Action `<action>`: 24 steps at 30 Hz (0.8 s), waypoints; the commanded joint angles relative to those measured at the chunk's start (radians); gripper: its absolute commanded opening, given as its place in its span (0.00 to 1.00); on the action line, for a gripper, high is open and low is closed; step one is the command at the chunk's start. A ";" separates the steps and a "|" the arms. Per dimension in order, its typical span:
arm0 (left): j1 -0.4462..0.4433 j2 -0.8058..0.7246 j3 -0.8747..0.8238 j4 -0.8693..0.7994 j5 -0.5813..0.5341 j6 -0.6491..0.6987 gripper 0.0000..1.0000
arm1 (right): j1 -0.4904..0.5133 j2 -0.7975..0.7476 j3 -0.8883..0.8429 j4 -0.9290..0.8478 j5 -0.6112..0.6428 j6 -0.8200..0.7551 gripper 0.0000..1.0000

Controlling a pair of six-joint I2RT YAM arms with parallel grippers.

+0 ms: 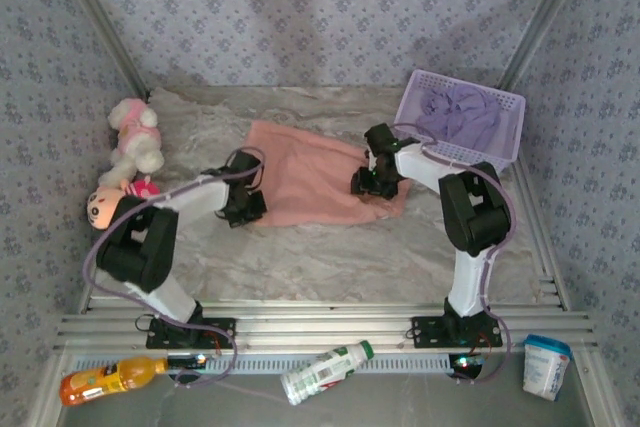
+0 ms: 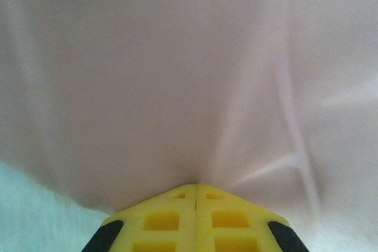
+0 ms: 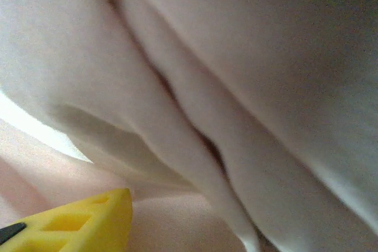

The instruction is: Fold and stack the mixed laundry pile

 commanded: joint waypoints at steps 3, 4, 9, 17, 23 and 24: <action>-0.102 -0.240 -0.065 -0.115 -0.046 -0.158 0.01 | 0.012 -0.119 -0.131 -0.161 0.059 -0.115 0.59; -0.106 -0.273 -0.065 -0.122 -0.046 -0.168 0.04 | 0.002 -0.146 -0.141 -0.168 0.070 -0.112 0.60; -0.106 -0.302 0.006 -0.108 -0.061 -0.133 0.21 | -0.074 -0.346 -0.165 -0.174 -0.026 -0.044 0.91; -0.163 -0.069 0.182 0.061 0.018 -0.069 0.00 | -0.340 -0.622 -0.330 -0.140 -0.116 0.026 1.00; -0.253 0.163 0.382 0.041 0.054 -0.032 0.00 | -0.487 -0.656 -0.501 -0.041 -0.250 0.028 0.96; -0.259 0.194 0.406 0.035 0.068 -0.024 0.00 | -0.490 -0.655 -0.527 -0.001 -0.265 0.033 0.94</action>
